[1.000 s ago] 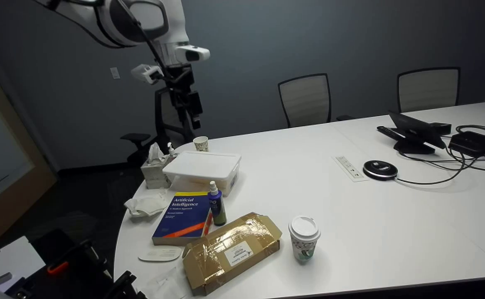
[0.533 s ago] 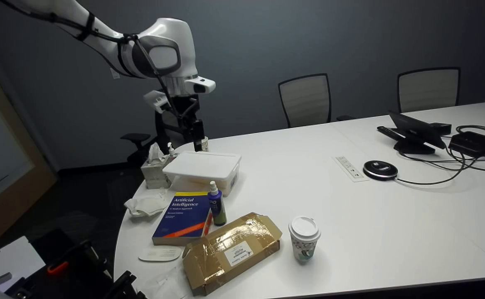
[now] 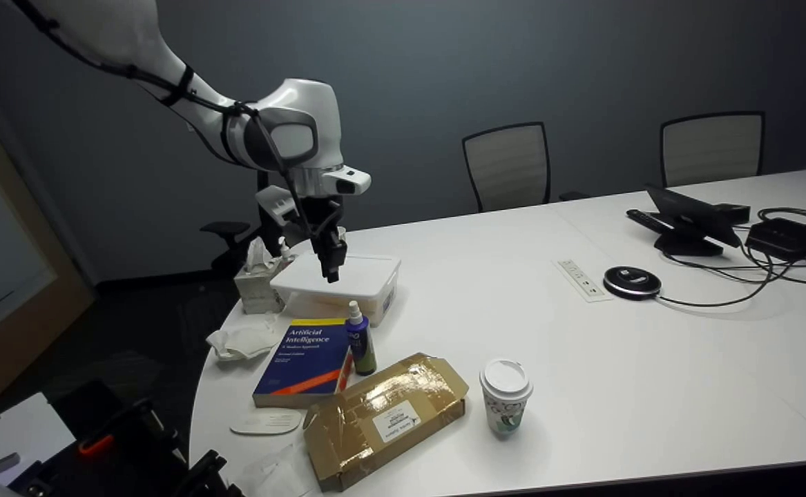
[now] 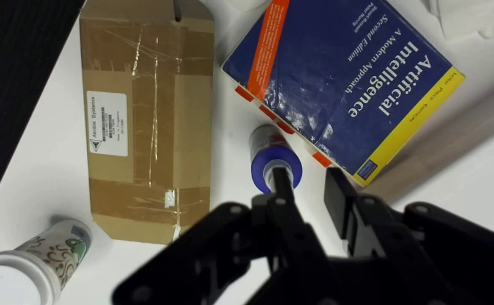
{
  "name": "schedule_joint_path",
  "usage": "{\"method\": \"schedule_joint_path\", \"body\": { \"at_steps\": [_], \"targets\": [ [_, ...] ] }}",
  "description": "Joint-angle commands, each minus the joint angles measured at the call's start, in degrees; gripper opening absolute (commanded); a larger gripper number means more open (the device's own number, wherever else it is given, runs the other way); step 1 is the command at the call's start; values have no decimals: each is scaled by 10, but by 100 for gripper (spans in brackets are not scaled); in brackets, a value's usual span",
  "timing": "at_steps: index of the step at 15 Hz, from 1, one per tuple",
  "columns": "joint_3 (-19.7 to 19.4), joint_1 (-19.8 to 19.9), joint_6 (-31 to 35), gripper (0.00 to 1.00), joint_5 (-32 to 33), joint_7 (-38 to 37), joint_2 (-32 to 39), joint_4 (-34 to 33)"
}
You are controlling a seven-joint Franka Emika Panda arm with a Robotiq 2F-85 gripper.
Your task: Push the top of the blue bottle downwards
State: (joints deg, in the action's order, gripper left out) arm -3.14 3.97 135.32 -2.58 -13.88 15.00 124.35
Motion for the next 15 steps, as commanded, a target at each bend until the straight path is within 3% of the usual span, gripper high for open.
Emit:
{"method": "schedule_joint_path", "body": {
  "at_steps": [1,15],
  "targets": [
    [-6,-2,21,0,-13,6,34,-17],
    [-11,2,8,0,-16,12,146,-119]
  ]
}}
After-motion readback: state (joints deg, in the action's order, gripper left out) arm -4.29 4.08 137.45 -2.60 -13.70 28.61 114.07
